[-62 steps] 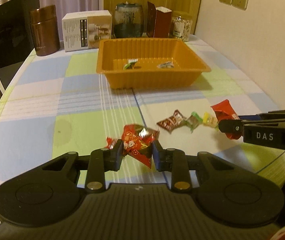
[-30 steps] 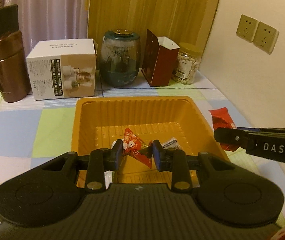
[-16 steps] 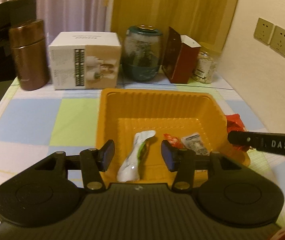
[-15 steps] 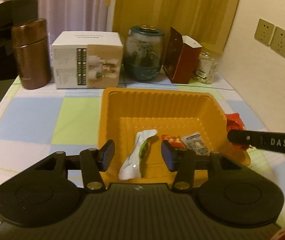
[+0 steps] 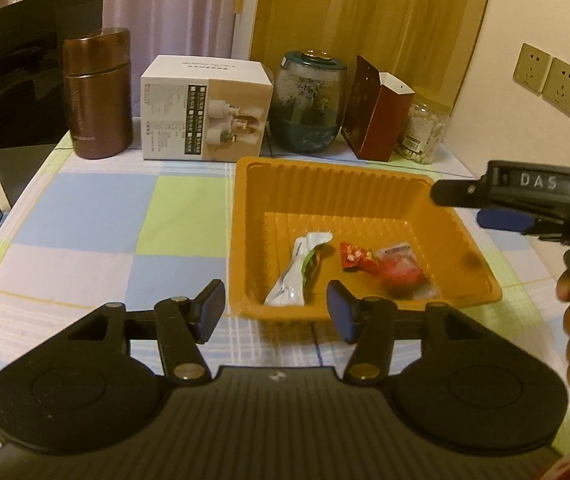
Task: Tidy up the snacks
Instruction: 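Carry both red candies over the orange tray and open both tools, then withdraw both open tools from the tray toward the remaining sweets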
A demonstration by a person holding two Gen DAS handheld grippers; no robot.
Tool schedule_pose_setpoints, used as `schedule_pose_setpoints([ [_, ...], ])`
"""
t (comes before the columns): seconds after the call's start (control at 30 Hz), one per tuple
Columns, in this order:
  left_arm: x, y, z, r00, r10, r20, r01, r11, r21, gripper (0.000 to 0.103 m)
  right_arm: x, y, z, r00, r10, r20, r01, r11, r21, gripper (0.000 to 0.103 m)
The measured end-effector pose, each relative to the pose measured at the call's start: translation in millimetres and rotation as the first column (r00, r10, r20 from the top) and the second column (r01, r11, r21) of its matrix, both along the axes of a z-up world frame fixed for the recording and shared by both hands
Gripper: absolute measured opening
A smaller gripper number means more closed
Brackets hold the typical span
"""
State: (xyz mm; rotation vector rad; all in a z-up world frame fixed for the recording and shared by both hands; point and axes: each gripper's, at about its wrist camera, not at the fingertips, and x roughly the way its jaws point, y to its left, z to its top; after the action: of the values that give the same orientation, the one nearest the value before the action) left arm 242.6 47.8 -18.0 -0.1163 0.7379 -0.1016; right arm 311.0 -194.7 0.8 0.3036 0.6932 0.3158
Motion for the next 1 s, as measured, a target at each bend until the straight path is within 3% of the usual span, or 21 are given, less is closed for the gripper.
schedule_pose_setpoints([
  [0.13,-21,4,-2,1.0,0.015,-0.007,-0.015,1.0,-0.013,0.056,-17,-9,-1,1.0,-0.018,-0.014,0.018,1.0,0.001,0.075],
  [0.53,-103,11,4,0.998,0.062,-0.024,-0.062,0.998,-0.016,0.06,-133,-45,-10,0.991,-0.111,-0.074,0.113,0.994,0.012,0.075],
  [1.0,-195,-1,2,0.998,0.026,-0.053,-0.025,1.0,0.01,0.06,-245,-51,-4,0.991,-0.114,-0.076,0.11,0.992,-0.056,0.075],
])
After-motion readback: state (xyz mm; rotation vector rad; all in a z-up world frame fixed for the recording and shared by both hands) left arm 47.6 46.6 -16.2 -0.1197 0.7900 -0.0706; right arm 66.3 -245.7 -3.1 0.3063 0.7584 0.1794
